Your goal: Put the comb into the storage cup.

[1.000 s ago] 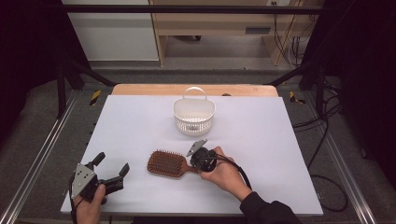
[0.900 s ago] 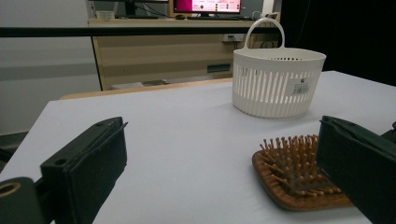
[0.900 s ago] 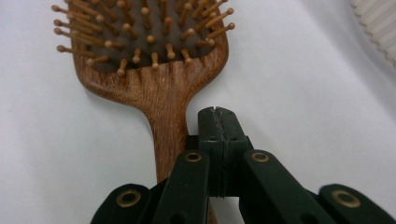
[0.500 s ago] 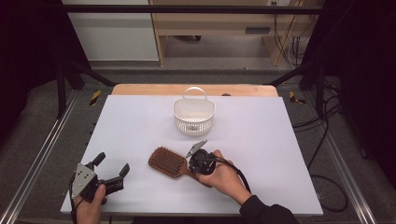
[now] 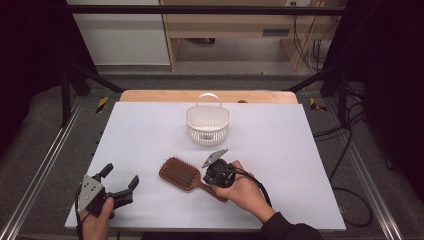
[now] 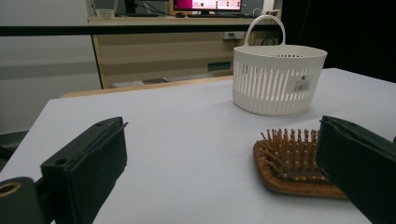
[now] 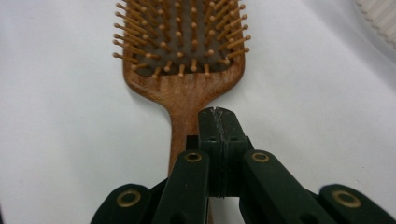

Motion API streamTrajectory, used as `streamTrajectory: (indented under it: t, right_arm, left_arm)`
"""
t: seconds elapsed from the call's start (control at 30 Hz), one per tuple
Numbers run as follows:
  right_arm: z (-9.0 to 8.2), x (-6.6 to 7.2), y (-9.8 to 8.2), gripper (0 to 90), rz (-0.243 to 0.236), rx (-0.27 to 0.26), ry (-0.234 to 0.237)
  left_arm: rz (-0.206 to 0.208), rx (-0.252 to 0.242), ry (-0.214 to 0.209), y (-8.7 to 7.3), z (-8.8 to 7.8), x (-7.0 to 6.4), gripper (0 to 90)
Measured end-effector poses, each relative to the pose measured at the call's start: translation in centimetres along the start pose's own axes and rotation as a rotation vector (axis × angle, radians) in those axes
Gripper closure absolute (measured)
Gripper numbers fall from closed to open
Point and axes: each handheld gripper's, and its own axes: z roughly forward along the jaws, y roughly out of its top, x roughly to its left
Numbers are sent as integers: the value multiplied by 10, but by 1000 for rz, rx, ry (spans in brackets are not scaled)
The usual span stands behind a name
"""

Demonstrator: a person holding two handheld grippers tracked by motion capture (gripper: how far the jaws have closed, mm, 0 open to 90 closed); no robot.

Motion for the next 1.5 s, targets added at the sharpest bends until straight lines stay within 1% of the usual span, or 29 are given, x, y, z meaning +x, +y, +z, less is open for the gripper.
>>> streamTrajectory:
  t: [0.03, 0.13, 0.17, 0.23, 0.27, 0.33, 0.37, 0.4, 0.43, 0.47, 0.5, 0.57, 0.6, 0.63, 0.67, 0.73, 0.83, 0.9, 0.93, 1.03, 1.07, 1.1, 1.13, 1.17, 1.2, 1.23, 1.27, 1.37, 1.5]
  right_arm:
    - [0, 0, 0, 894, 0, 0, 0]
    - [-2, 3, 2, 841, -1, 1, 3]
    - [-3, 5, 3, 790, 1, 11, 5]
    - [-2, 7, 4, 728, 3, 21, 0]
    - [-2, 7, 4, 728, 3, 21, 0]
    - [-2, 9, 5, 640, 3, 30, -3]
    - [0, 12, 5, 539, -3, 33, -14]
    - [1, 13, 5, 506, 2, 39, -17]
    - [1, 13, 5, 506, 2, 39, -17]
    - [4, 14, 6, 417, 4, 44, -23]
    - [4, 14, 6, 417, 4, 44, -23]
    - [10, 16, 7, 284, 10, 54, -55]
    - [10, 16, 7, 284, 10, 54, -55]
    - [10, 17, 8, 252, 10, 53, -55]
    - [12, 18, 9, 162, 17, 52, -50]
    - [15, 19, 10, 115, 28, 75, -41]
    - [18, 22, 10, 127, 15, 97, -22]
    - [19, 23, 10, 188, 7, 103, -16]
    - [20, 24, 10, 195, 4, 113, -16]
    - [21, 24, 11, 292, -10, 132, -21]
    - [21, 24, 11, 292, -10, 132, -21]
    - [22, 23, 11, 317, -8, 140, -21]
    - [23, 22, 11, 374, -10, 147, -20]
    - [23, 20, 10, 402, -6, 149, -16]
    - [23, 20, 10, 402, -6, 149, -16]
    - [23, 18, 10, 456, 2, 148, -13]
    - [23, 18, 10, 456, 2, 148, -13]
    - [23, 17, 11, 541, -2, 148, -10]
    - [26, 17, 11, 578, -8, 163, -15]
  left_arm:
    - [0, 0, 0, 0, 0, 0, 23]
    - [1, 1, 0, 0, 0, 0, 23]
    - [3, 2, -1, 0, 1, 0, 23]
    - [3, 3, 0, 0, 1, 0, 23]
    - [3, 4, 1, -1, 1, 0, 23]
    - [7, 4, 1, 0, 0, -1, 23]
    - [12, 4, 2, 0, 0, -1, 23]
    - [19, 6, 2, 0, -1, -2, 23]
    - [19, 6, 2, 0, -1, -2, 23]
    - [30, 8, 3, 0, -1, -3, 23]
    - [30, 8, 3, 0, -1, -3, 23]
    - [40, 12, -1, 0, 0, -5, 23]
    - [40, 12, -1, 0, 0, -5, 23]
    - [41, 13, -1, 0, 0, -5, 23]
    - [43, 15, -1, 0, 1, -5, 23]
    - [48, 17, 1, 0, 1, -5, 23]
    - [46, 19, 2, 0, 1, -5, 23]
    - [45, 18, 1, 0, 1, -5, 23]
    - [45, 18, 1, 0, 1, -5, 23]
    - [45, 20, 2, 0, 1, -4, 23]
    - [45, 20, 2, 0, 1, -4, 23]
    - [45, 20, 2, 0, 1, -4, 23]
    - [45, 19, 3, 0, 1, -4, 23]
    - [45, 19, 3, 0, 1, -4, 23]
    - [47, 19, 2, 0, 1, -5, 23]
    - [48, 20, -1, 0, 2, -5, 23]
    - [48, 20, -1, 0, 2, -5, 23]
    - [51, 20, -4, 0, 2, -5, 23]
    - [48, 19, -5, 0, 2, -5, 23]
